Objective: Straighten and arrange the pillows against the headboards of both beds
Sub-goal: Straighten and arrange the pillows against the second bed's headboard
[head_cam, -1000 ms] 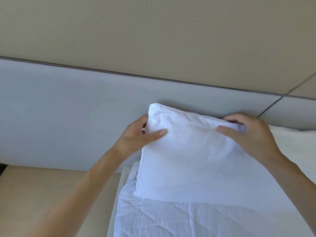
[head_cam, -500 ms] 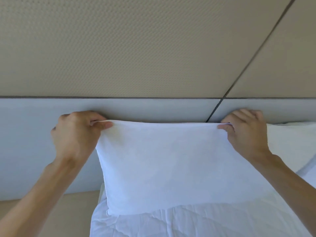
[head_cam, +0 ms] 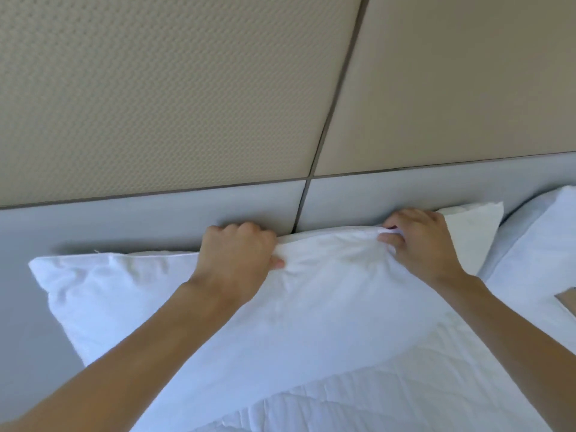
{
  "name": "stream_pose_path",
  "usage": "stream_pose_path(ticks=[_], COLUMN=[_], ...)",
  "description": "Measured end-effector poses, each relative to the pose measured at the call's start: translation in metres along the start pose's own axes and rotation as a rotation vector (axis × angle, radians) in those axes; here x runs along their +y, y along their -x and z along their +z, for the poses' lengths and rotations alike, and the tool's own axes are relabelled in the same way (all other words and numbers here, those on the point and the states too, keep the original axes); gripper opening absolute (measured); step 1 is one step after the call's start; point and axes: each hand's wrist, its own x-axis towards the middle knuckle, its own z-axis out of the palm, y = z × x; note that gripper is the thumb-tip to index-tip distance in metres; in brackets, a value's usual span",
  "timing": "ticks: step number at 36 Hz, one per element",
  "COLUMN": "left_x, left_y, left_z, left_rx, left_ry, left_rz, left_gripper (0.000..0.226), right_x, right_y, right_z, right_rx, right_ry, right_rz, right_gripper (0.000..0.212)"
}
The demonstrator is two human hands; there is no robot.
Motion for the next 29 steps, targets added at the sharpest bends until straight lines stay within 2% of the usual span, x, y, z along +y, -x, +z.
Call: stream_pose_path(ticks=[2, 5, 7, 9, 11, 15, 17, 19, 22, 24, 26, 29], left_x=[0.009, 0.002, -0.005, -0.006, 0.0, 0.032, 0.056, 0.081, 0.113, 0.129, 0.138, 0.137], left_y=[-0.01, -0.01, -0.006, -0.002, -0.003, -0.019, -0.032, -0.045, -0.069, -0.082, -0.091, -0.094], left_z=[-0.003, -0.007, -0.003, 0.002, 0.004, 0.011, 0.012, 0.01, 0.009, 0.007, 0.003, -0.002], left_rx=[0.037, 0.225, 0.286, 0.261, 0.234, 0.229, 0.22, 0.212, 0.103, 0.055, 0.04, 0.121], left_ry=[0.035, 0.037, 0.01, -0.004, -0.015, -0.027, -0.042, -0.004, 0.031, -0.038, -0.084, -0.088], left_rz=[-0.017, -0.012, 0.006, -0.014, -0.027, 0.026, 0.08, 0.122, 0.15, 0.168, 0.162, 0.103], left_gripper=[0.029, 0.038, 0.041, 0.04, 0.039, 0.039, 0.038, 0.04, 0.04, 0.033, 0.025, 0.021], right_x=[0.004, 0.006, 0.01, 0.019, 0.037, 0.083, 0.102, 0.115, 0.133, 0.145, 0.154, 0.161], right_y=[-0.008, -0.018, -0.019, -0.017, -0.013, 0.008, 0.02, 0.024, 0.017, 0.006, -0.006, -0.019], right_z=[-0.005, -0.015, -0.014, -0.011, -0.01, -0.007, -0.004, -0.003, -0.008, -0.014, -0.023, -0.033], right_rx=[0.038, 0.096, 0.063, -0.004, -0.037, -0.045, -0.03, 0.017, 0.044, 0.025, 0.019, 0.071], right_ry=[0.01, -0.051, -0.088, -0.133, -0.142, -0.095, -0.048, 0.017, 0.07, 0.086, 0.102, 0.085], right_rz=[0.025, 0.001, -0.073, -0.13, -0.108, 0.166, 0.234, 0.25, 0.245, 0.214, 0.151, 0.056], right_gripper=[0.016, 0.019, 0.015, 0.012, 0.02, 0.045, 0.04, 0.025, 0.012, 0.003, 0.007, 0.009])
